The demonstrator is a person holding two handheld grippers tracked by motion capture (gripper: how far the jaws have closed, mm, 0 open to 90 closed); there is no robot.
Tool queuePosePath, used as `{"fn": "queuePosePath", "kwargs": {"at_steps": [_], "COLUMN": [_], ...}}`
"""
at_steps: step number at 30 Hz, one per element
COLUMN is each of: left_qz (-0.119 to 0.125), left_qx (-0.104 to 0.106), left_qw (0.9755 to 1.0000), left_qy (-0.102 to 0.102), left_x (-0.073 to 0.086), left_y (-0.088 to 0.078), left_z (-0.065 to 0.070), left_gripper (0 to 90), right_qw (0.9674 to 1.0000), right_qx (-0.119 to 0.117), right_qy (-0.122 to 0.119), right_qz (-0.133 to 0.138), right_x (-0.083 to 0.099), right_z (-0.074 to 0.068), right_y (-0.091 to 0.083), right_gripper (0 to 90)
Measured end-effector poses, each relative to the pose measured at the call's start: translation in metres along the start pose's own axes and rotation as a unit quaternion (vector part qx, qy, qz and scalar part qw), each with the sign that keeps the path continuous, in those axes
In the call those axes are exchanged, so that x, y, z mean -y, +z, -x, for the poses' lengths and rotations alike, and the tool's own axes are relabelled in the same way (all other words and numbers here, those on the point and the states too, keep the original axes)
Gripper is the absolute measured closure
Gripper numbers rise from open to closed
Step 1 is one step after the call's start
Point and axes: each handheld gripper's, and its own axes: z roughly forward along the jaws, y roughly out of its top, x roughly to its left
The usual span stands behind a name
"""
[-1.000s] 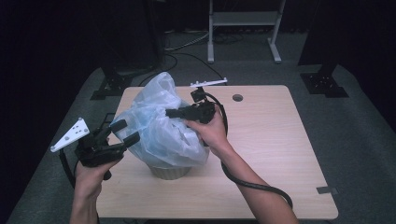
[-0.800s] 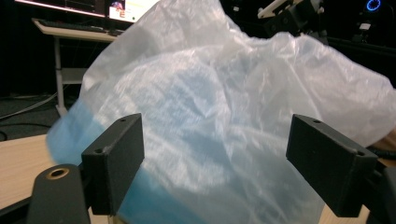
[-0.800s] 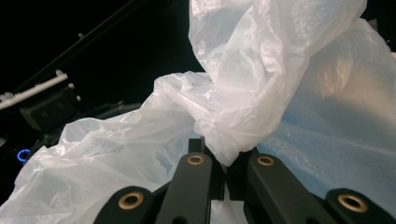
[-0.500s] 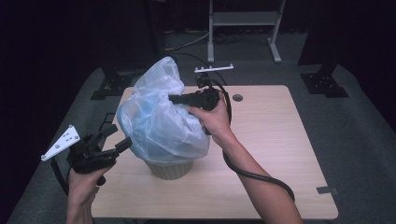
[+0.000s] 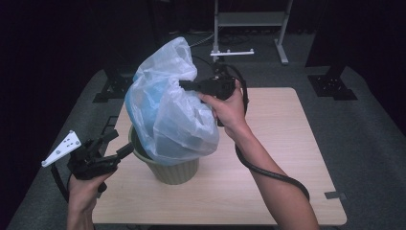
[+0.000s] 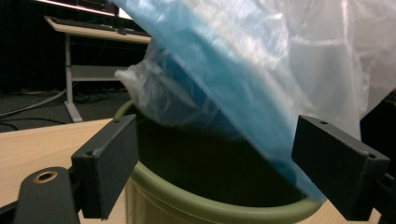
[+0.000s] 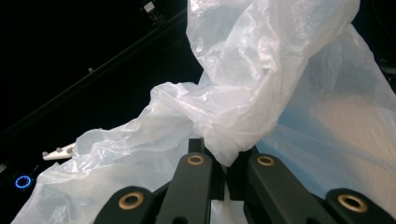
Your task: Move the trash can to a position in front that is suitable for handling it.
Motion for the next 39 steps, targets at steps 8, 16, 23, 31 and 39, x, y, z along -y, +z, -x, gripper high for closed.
{"fn": "queuePosePath", "kwargs": {"at_steps": [8,16,23,31,39], "left_qz": [-0.005,-0.009,-0.012,-0.013,-0.015], "left_qx": [-0.001,-0.004,-0.005,-0.012,-0.012], "left_qw": [1.0000,1.0000,0.9999,0.9998,0.9997], "left_qy": [-0.004,-0.004,-0.008,-0.009,-0.013], "left_x": [0.003,0.005,0.007,0.007,0.008], "left_y": [0.003,0.004,0.007,0.005,0.006], "left_z": [-0.002,-0.002,-0.003,-0.004,-0.005], "left_gripper": [10.4,9.4,8.7,6.0,6.0], "right_qw": [0.9998,0.9988,0.9971,0.9950,0.9919], "right_qx": [0.010,0.031,0.051,0.073,0.098], "right_qy": [-0.004,-0.003,-0.001,0.004,0.012], "right_qz": [0.018,0.039,0.057,0.068,0.079], "right_x": [-0.013,-0.024,-0.031,-0.035,-0.037], "right_z": [-0.006,-0.005,-0.002,0.004,0.014], "right_y": [-0.018,-0.044,-0.068,-0.087,-0.107], "right_gripper": [89.8,89.8,89.8,89.8,89.8]}}
